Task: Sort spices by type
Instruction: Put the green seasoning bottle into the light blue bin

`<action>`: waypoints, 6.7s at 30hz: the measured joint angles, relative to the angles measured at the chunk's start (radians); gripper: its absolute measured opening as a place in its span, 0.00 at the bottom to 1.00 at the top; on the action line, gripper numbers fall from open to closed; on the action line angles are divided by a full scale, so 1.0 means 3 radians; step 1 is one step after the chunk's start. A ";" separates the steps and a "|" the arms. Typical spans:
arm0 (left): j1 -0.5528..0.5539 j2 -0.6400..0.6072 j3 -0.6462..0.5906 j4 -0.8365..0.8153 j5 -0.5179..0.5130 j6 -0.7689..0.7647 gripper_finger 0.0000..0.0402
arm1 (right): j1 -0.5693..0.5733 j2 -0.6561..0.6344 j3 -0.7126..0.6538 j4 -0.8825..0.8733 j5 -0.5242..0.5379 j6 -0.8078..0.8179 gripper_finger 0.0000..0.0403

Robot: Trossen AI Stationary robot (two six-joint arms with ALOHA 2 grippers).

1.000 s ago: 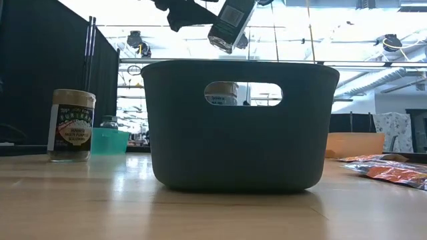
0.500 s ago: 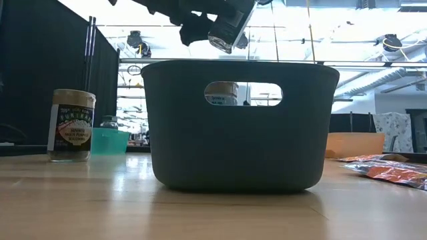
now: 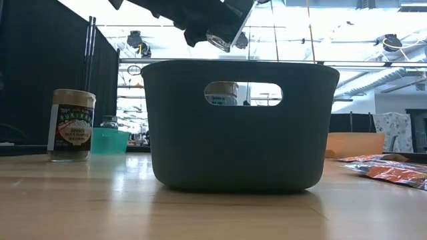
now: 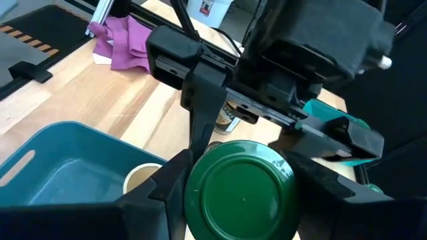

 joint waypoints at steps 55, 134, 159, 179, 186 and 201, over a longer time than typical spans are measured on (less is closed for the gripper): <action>-0.0111 -0.0532 -0.0061 0.0486 -0.0443 0.1163 0.51 | 0.0591 -0.0889 -0.0972 0.0132 0.1775 0.1715 0.71; 0.0285 -0.0559 -0.0923 0.1467 0.0332 0.1188 0.51 | 0.0134 0.0080 -0.1048 0.2708 0.0939 0.0310 0.71; 0.0300 -0.0600 -0.0913 0.1402 0.0297 0.1283 0.51 | 0.0081 0.0029 -0.1051 0.2591 0.0777 0.0494 0.71; 0.0302 -0.0511 -0.0923 0.1390 0.0453 0.1225 0.51 | -0.0043 0.0448 -0.0491 0.1895 0.0772 0.0430 0.71; 0.0302 -0.0511 -0.0922 0.1403 0.0431 0.1194 0.51 | -0.0043 0.0449 -0.0492 0.1878 0.0766 0.0410 0.54; 0.0297 -0.0515 -0.0916 0.1397 0.0045 0.1197 0.70 | -0.0048 0.0358 -0.0498 0.1734 0.0819 0.0353 0.40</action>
